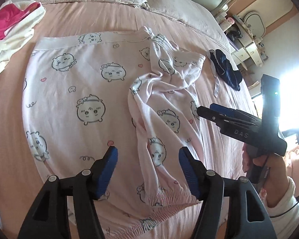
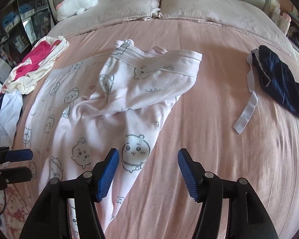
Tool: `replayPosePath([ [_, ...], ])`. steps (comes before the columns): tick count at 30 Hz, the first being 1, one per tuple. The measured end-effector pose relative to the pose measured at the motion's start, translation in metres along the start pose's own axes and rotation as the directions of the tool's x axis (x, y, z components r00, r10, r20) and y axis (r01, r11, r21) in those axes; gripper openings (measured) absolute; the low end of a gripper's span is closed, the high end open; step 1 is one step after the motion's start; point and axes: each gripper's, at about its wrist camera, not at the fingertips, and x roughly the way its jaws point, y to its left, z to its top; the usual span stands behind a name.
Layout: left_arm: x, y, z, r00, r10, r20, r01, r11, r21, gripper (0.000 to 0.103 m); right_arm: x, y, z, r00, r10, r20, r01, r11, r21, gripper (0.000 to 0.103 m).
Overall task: Fold clothes
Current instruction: 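Grasp the pants cuff with the left gripper and lift it toward the waistband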
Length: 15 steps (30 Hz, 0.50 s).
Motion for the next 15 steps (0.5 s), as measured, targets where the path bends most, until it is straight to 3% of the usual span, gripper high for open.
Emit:
replayPosePath([
  [5,0.035,-0.014,0.018,0.999,0.0,-0.035,0.003,0.995,0.096,0.059,0.01,-0.011,-0.001,1.0,0.025,0.0,-0.025,0.998,0.05,0.065],
  [7,0.045,-0.017,0.019,0.998,-0.026,-0.059,0.032,0.994,0.107,0.006,0.013,-0.015,0.0,1.0,0.025,-0.003,-0.024,0.998,0.065,0.065],
  [11,0.038,-0.023,0.017,0.993,-0.109,-0.054,0.114,0.988,0.1,0.004,0.009,-0.024,0.005,0.996,0.078,0.03,-0.081,0.989,0.122,0.065],
  [13,0.011,-0.024,0.015,0.989,-0.145,-0.004,0.144,0.986,0.087,0.004,0.009,-0.028,0.006,0.995,0.099,0.034,-0.103,0.984,0.144,0.065],
  [15,-0.025,-0.02,0.009,0.989,-0.134,0.057,0.13,0.989,0.064,0.004,0.008,-0.031,0.006,0.993,0.11,0.032,-0.114,0.981,0.16,0.065],
])
